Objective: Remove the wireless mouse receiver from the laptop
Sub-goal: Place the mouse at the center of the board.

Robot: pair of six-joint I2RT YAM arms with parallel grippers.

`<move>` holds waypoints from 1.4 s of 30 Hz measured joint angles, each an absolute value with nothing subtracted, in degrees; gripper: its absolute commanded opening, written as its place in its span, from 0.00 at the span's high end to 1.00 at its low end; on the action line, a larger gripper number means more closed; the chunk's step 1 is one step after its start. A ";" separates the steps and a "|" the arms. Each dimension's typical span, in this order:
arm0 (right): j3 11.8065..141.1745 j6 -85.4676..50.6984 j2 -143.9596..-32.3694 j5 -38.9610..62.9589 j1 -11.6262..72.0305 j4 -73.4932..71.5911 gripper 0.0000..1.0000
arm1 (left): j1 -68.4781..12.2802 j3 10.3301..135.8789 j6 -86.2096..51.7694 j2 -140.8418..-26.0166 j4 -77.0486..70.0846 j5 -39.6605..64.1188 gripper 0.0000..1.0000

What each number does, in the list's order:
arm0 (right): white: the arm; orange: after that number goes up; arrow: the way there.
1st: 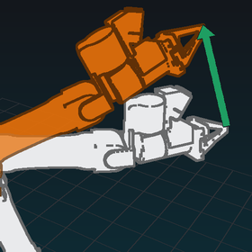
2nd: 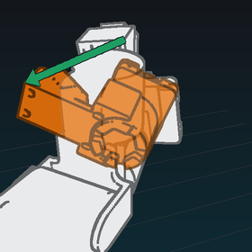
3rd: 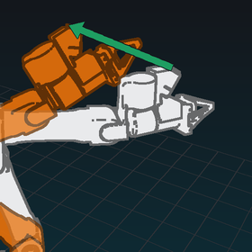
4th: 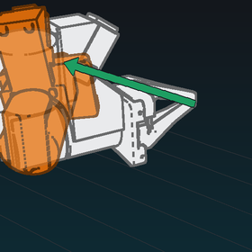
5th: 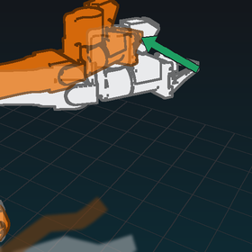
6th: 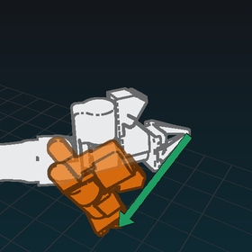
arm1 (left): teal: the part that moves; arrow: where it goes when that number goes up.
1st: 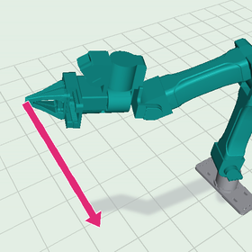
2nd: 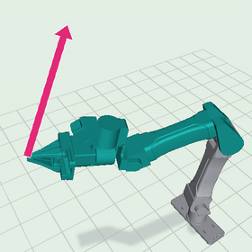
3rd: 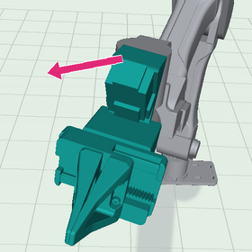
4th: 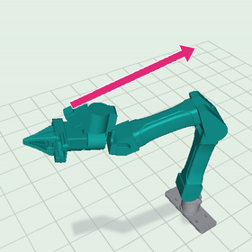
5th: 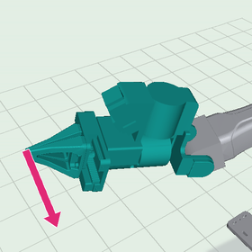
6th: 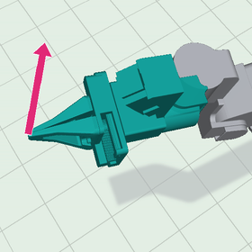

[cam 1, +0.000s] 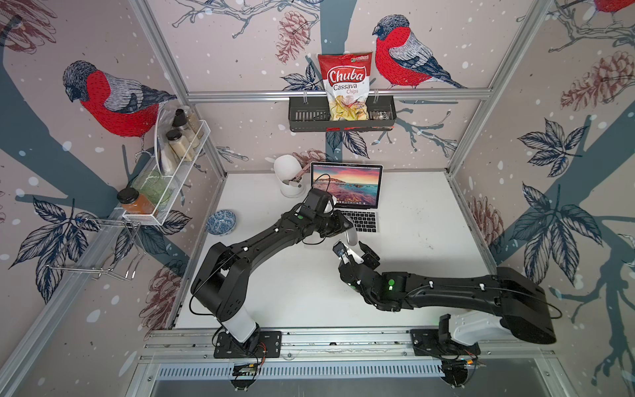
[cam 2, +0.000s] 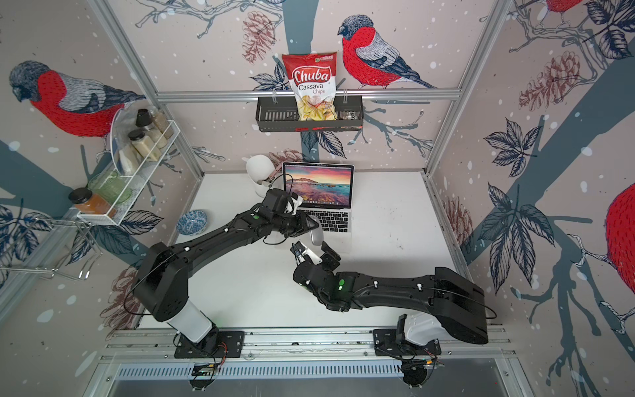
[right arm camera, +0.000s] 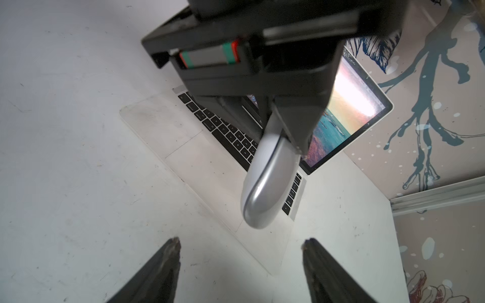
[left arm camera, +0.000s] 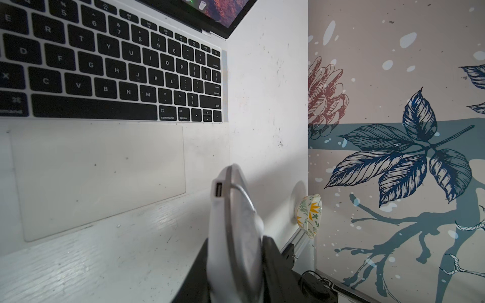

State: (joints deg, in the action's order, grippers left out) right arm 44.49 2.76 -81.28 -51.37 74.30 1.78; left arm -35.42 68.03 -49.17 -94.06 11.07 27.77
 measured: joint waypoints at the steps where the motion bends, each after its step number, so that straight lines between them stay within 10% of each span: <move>1: 44.62 2.85 -81.95 -52.16 74.30 1.65 0.26 | -35.42 68.03 -49.17 -93.84 11.31 27.94 1.00; 25: 44.23 4.60 -86.00 -58.67 73.10 -6.13 0.46 | -35.64 64.42 -50.89 -91.13 10.85 31.90 1.00; 36: 44.47 6.31 -87.05 -63.07 72.86 -5.85 1.00 | -36.14 64.42 -56.40 -90.87 9.67 30.85 1.00; 42: 44.47 6.48 -87.00 -64.01 72.71 -5.50 1.00 | -36.14 64.38 -58.46 -90.61 9.45 30.48 0.93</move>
